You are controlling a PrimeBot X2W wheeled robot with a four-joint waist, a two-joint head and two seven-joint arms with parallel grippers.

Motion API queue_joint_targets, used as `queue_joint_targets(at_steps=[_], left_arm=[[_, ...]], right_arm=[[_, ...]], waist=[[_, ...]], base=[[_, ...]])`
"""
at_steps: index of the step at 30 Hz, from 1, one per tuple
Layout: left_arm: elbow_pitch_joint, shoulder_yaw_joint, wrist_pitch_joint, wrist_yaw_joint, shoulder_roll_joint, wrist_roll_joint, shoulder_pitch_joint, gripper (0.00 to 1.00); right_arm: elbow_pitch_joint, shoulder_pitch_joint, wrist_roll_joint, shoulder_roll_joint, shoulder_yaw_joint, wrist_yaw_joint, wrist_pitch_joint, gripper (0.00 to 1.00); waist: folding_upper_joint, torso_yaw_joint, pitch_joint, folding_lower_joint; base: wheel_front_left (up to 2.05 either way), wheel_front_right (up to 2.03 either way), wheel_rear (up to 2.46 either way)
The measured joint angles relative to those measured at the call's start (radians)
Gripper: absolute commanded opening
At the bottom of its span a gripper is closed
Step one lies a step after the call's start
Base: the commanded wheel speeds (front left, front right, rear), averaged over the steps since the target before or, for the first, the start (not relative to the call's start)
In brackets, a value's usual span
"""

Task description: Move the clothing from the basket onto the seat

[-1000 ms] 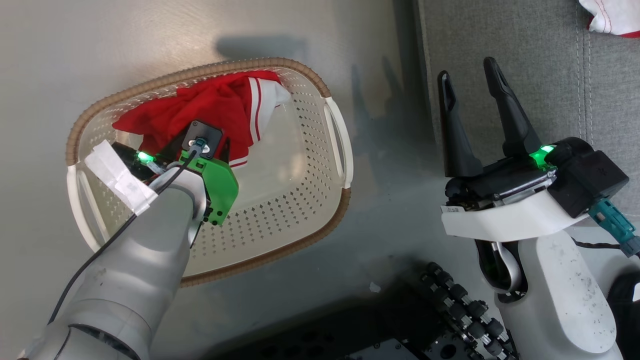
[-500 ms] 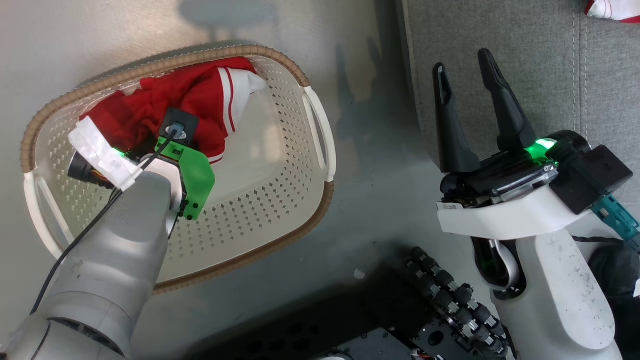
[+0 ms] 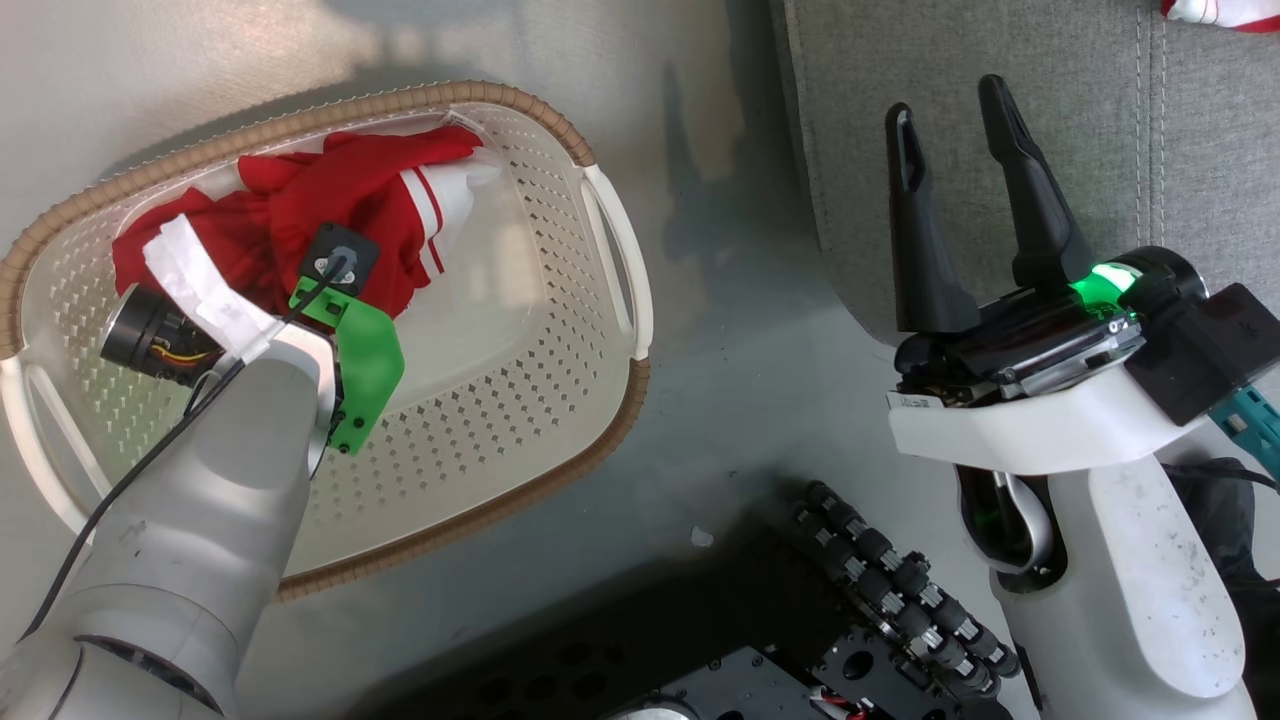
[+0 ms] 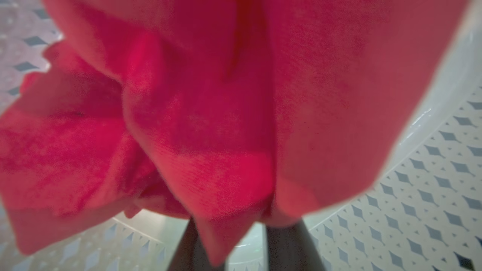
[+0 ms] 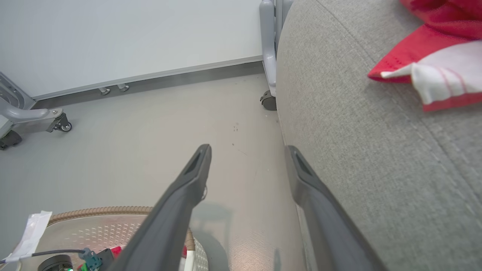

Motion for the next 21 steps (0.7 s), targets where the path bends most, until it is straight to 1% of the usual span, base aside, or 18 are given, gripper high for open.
queue_joint_targets(at_steps=[5, 9, 13, 21], left_arm=[[0.000, -0.011, -0.011, 0.001, 0.007, 0.007, 0.000, 0.00], [0.002, -0.009, -0.041, 0.001, 0.016, 0.002, 0.000, 0.00], [0.003, -0.004, -0.095, -0.008, 0.020, -0.013, 0.002, 0.00], [-0.003, 0.001, -0.219, -0.042, 0.000, -0.032, 0.018, 0.00]], right_arm=[[-0.003, 0.007, 0.000, 0.000, -0.009, 0.000, 0.000, 1.00], [-0.004, 0.005, 0.000, 0.000, -0.009, 0.000, 0.000, 1.00], [-0.004, 0.000, 0.001, 0.000, -0.011, 0.000, 0.000, 1.00], [-0.001, 0.000, -0.003, 0.000, -0.026, 0.000, 0.000, 1.00]], waist=[[0.0000, 0.000, -0.001, 0.0000], [0.0000, -0.001, -0.003, -0.0001], [0.0000, 0.002, -0.017, -0.0001], [0.0000, 0.023, -0.075, 0.0000]], base=[[0.00, 0.00, 0.00], [0.00, 0.00, 0.00], [0.00, 0.00, 0.00], [0.00, 0.00, 0.00]])
